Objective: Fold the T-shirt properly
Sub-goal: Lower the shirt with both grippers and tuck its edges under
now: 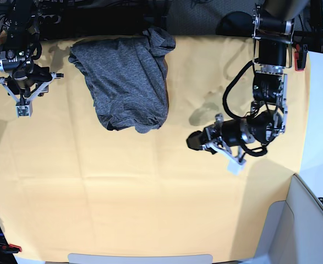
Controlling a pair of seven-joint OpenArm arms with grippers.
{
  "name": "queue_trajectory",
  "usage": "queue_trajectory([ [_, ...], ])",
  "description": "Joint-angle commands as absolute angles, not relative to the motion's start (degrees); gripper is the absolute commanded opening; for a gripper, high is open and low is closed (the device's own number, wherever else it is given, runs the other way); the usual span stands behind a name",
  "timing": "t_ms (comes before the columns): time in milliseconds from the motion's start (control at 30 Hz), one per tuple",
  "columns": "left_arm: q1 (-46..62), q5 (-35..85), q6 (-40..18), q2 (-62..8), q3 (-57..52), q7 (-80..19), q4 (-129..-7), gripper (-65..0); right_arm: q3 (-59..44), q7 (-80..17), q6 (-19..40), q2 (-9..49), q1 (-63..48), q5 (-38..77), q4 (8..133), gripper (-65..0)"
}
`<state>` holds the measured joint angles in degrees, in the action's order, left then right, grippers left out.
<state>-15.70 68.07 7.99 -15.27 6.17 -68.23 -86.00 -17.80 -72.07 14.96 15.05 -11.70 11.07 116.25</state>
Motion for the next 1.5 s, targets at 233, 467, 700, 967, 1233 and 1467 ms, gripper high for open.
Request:
queue_trajectory([
  [233, -4.7, 69.8, 8.0, -15.2, 3.4, -69.3, -99.1, -62.3, -16.0, -68.8, 15.3, 11.5, -7.7, 34.3, 117.2, -49.2],
  [467, 3.5, 69.7, 8.0, -15.3, 9.2, -72.9, -109.3, -64.6, -13.3, -68.9, 15.3, 10.3, -4.4, 36.5, 116.4, -65.0],
  [700, 5.9, 69.2, 8.2, -13.5, 22.3, -72.3, -110.7, -64.6, -6.2, -68.9, 15.3, 7.5, -1.8, 36.7, 112.0, -65.0],
  [967, 5.8, 64.5, 8.3, -11.3, 24.7, -72.3, -109.0, -64.6, -1.9, -68.9, 15.3, 5.0, -0.4, 36.7, 106.7, -65.0],
  [1233, 4.8, 57.9, 8.3, -10.3, 24.7, -68.8, -99.6, -64.6, -0.7, -68.9, 15.3, 5.2, 1.6, 36.4, 99.1, -65.0],
  [1467, 5.2, 53.3, 8.3, -10.8, 24.7, -67.8, -97.5, -64.6, -1.1, -68.8, 14.9, 7.8, 5.8, 35.5, 96.0, -65.0],
])
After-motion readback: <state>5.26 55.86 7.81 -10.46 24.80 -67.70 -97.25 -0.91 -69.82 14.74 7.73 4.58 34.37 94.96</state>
